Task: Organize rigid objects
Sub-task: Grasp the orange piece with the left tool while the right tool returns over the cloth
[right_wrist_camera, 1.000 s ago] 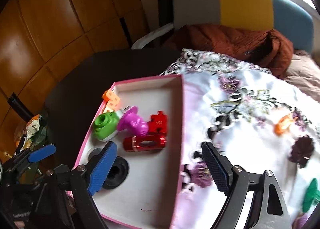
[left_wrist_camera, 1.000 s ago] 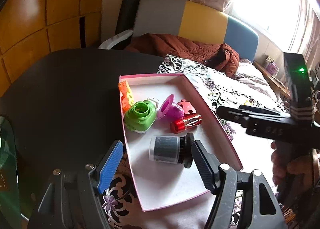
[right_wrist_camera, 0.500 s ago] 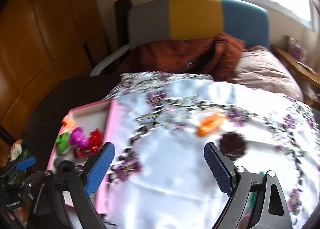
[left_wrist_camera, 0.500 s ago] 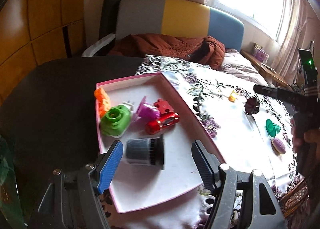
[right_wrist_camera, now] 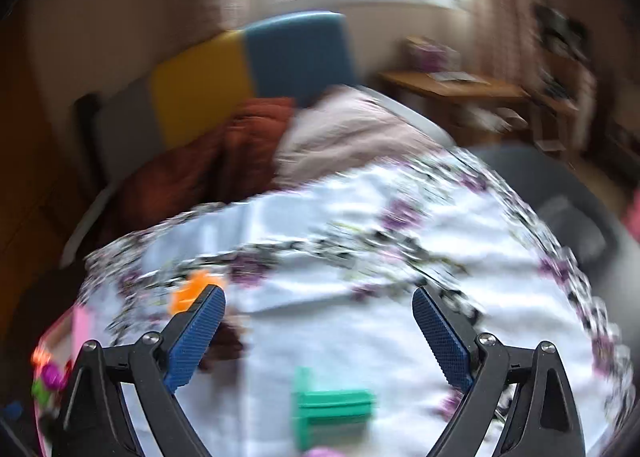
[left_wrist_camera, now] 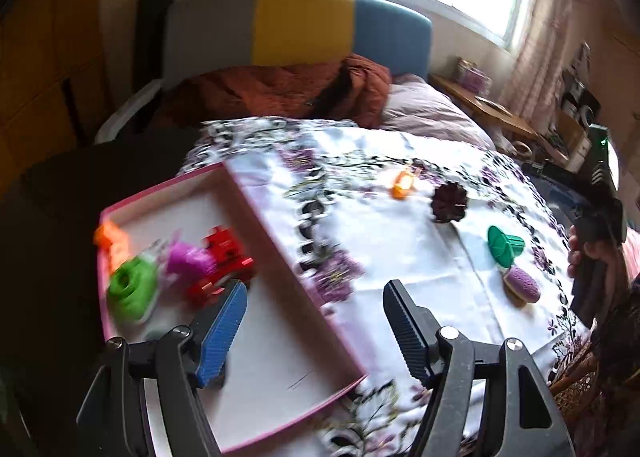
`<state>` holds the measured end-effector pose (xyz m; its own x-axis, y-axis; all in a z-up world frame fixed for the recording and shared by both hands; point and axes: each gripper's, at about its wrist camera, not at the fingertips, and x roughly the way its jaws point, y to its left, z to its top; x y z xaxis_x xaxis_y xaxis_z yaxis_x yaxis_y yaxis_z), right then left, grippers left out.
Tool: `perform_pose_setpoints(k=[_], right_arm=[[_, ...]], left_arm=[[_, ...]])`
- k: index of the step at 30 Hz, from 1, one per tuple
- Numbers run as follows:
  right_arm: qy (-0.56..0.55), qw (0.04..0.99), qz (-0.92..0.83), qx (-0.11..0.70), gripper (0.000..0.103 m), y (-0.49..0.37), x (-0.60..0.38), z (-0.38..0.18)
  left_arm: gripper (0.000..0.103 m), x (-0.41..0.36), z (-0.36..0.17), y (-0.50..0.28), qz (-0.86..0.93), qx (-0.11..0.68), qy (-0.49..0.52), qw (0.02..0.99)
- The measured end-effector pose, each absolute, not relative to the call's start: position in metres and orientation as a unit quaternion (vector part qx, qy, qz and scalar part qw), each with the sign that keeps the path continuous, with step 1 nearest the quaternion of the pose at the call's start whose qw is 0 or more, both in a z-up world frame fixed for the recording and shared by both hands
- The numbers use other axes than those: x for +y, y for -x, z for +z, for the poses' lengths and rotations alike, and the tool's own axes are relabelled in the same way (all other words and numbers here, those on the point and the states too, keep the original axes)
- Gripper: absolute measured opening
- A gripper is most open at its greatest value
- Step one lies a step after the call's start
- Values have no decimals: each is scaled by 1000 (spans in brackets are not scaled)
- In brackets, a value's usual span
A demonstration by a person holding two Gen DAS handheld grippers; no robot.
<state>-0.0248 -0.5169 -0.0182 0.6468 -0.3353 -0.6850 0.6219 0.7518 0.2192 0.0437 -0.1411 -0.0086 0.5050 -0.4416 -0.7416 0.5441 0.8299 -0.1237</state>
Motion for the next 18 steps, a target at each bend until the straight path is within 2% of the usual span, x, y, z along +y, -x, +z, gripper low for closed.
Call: perform_pose_setpoints(k=[2,6,8,18], right_arm=[[-281,864,-279,310,95,32,-538,-24],[-329,843,-276,322,95,34,-554,-35],[-329,843,-276,324,95,34,-552,-37],[-356,843,-268,302,96,43,-554,-35]], left_arm=[[72,-162,-11,-52,-297,412,-75,858],[69,-200,-23,-75,-311,432,-91,842],[65,-223,-31,-88,-314,441,-107,834],[65,-323,-44,-143,-364,422,-177,811]])
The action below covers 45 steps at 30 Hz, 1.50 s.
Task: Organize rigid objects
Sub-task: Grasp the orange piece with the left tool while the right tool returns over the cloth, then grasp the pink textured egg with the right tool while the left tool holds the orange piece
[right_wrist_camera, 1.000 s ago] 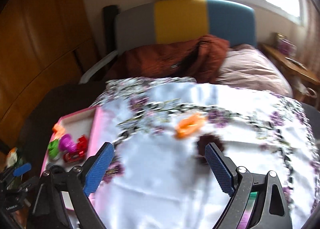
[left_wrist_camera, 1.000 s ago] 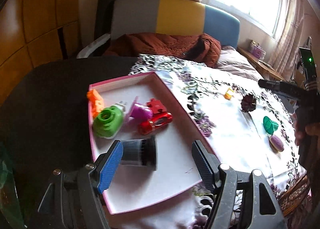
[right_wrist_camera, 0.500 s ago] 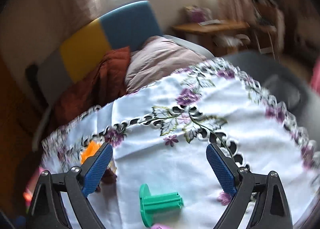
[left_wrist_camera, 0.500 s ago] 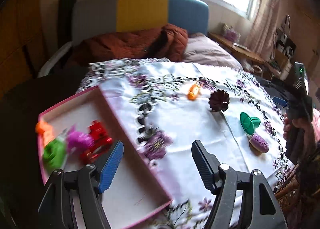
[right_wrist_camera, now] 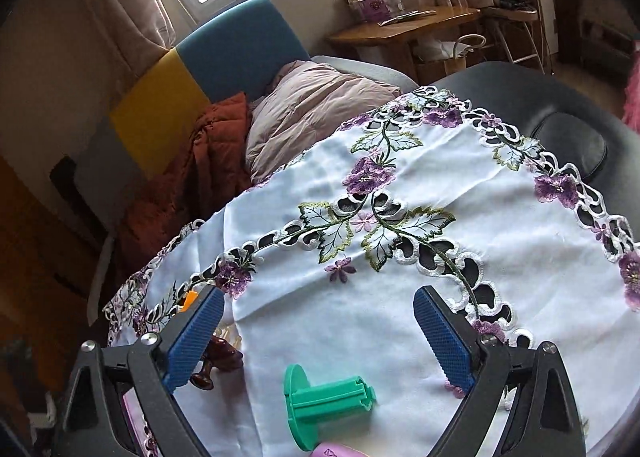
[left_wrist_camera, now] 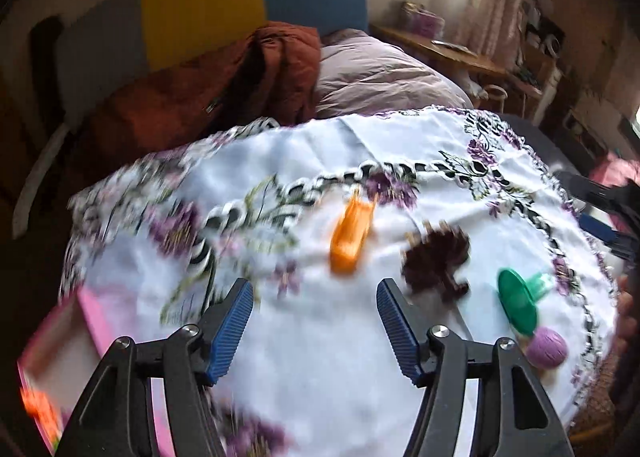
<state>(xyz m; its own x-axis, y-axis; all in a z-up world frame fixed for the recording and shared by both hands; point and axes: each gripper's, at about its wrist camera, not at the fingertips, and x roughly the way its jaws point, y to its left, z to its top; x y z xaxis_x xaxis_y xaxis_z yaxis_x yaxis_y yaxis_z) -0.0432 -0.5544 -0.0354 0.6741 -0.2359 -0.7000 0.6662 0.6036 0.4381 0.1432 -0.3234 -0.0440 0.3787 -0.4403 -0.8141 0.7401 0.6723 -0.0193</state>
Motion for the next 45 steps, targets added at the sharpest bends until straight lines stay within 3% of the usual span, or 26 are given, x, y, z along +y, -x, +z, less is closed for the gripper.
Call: perform_pose_setpoints(k=[8,13,16,18,31,45], right_arm=[[-363,843,-255,303,96,41,-555,-37],[-357,845,-245,312,96,35,-551,-40],[-351,847,-246,314,96,34,-550,-40],[-350,847,-250,313,96,35,-551,-39],[-437,805,-285,283,96,60,-584,-53],[-446,766,-255,385,96,41,-572,-86]], left_arm=[[65,-384,-66,-171,-399,414,-234,784],[59,-407,-85,-186,-408,439,-241,763],[46,-416,-98,-191,-414,460,-234,750],[26,-415,-101,-192,-418,472,-216,746],[25,-322,-79,-147,-374,491,-109,779],[25,-241,-52,-30,-413,444,-100,789]])
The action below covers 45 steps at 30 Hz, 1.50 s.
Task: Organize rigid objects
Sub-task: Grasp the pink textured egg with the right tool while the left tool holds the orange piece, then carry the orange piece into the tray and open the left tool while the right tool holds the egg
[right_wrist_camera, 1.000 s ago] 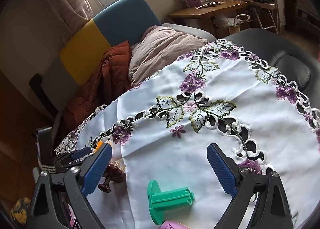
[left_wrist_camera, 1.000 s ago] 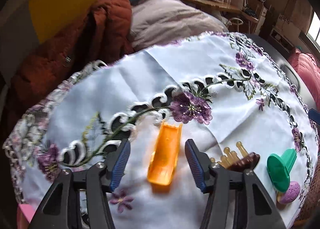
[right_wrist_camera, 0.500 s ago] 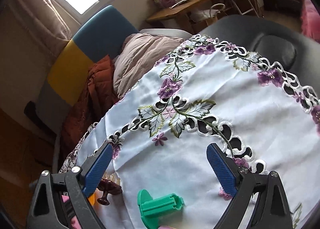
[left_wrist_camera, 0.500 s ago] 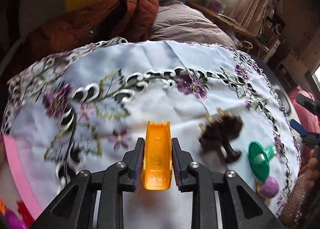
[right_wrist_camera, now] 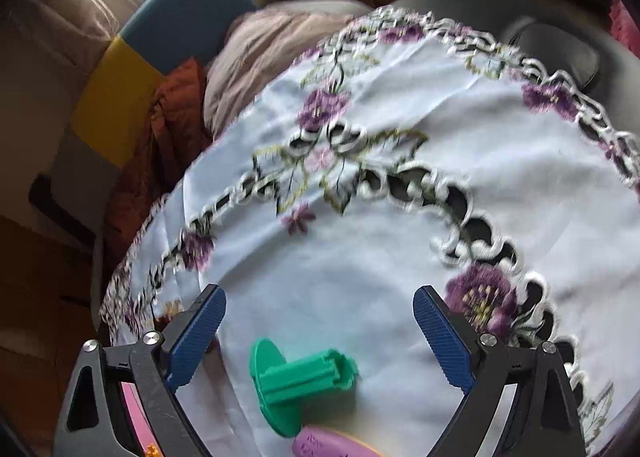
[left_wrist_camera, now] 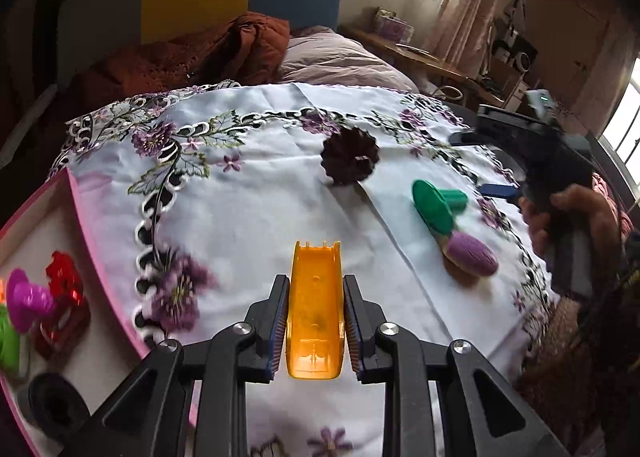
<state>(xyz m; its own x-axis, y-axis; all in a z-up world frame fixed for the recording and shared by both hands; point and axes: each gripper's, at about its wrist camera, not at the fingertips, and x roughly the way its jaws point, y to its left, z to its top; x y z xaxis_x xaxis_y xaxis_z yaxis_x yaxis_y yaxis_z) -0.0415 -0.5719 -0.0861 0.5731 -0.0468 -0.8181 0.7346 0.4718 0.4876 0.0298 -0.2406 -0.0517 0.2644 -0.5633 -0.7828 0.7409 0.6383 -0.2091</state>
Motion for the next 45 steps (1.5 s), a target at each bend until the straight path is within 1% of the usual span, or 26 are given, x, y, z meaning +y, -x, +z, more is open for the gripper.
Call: perform_pose_setpoints(k=[6,10,15,16,18,20,21,26,34,38,45], right_arm=[[-395,774,-181,460,96,30,-534,-81],[-317,761,-144,548,96,23,-504,-89],[-245,743,-130,609,96,21,-484,-101],[-235,740,-128,617,94,21,-480,-103],[-213,730,-125,637,74,20,-472,-110],[-153,726,-136,657,47,22,-458,-113],[-144,729,-130,656,45,23,-453,-112],[-127,747,-95,646,44,25,-422,-106],[-129,806,-47,576,44,1,-376,-99],[-112,811,-50,572,45,-23,-369,-112],[-108,820,-35,561,45,-25,-374,-110]], left_arm=[[25,-212,-51,-12,-423,445,-84,785],[25,-200,-46,-8,-428,439,-71,787],[25,-189,-39,-3,-435,432,-56,788],[25,-187,-38,-2,-435,431,-54,789],[25,-183,-36,-2,-435,430,-48,790],[25,-177,-34,-2,-434,427,-42,792],[25,-174,-34,-3,-432,426,-39,794],[25,-156,-33,-8,-418,427,-18,801],[25,-125,-27,-17,-380,419,2,825],[25,-110,-25,-21,-356,416,8,837],[25,-85,-23,-24,-308,411,7,858]])
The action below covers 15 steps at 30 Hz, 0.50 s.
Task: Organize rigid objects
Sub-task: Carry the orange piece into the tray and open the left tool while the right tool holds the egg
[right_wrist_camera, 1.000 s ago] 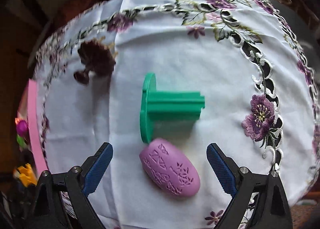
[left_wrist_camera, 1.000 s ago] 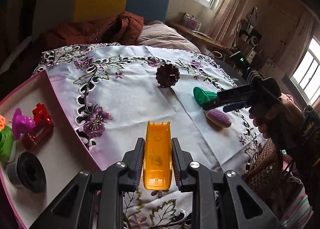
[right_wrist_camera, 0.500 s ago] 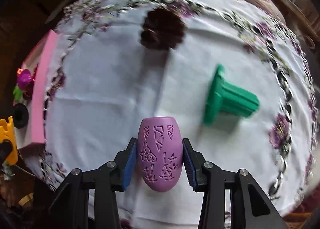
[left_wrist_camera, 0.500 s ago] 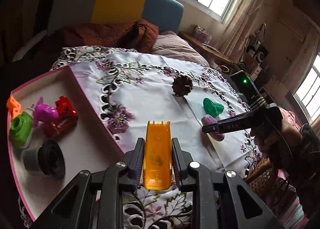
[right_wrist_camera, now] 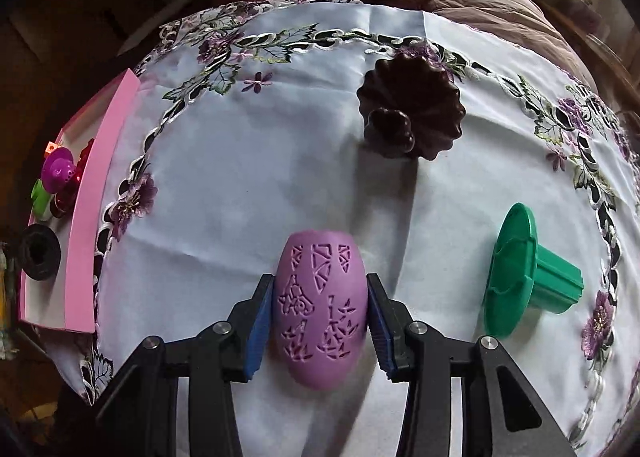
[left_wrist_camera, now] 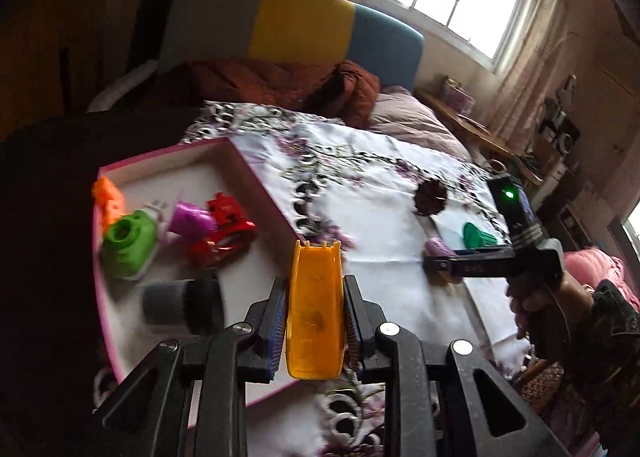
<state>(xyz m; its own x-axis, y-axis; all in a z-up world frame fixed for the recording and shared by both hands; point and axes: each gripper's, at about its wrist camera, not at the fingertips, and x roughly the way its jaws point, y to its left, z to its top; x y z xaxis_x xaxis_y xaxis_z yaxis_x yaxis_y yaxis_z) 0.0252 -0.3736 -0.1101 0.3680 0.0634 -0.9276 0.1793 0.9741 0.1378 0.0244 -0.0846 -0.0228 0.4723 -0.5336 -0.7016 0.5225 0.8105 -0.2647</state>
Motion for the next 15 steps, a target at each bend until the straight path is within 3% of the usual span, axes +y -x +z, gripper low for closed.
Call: perform_pose_setpoints(k=[15], right_arm=[[-52,837,-33,543,47,-21,-365,-109]], left_arm=[[25,-61,-22,-24,-259,401,-11,879]])
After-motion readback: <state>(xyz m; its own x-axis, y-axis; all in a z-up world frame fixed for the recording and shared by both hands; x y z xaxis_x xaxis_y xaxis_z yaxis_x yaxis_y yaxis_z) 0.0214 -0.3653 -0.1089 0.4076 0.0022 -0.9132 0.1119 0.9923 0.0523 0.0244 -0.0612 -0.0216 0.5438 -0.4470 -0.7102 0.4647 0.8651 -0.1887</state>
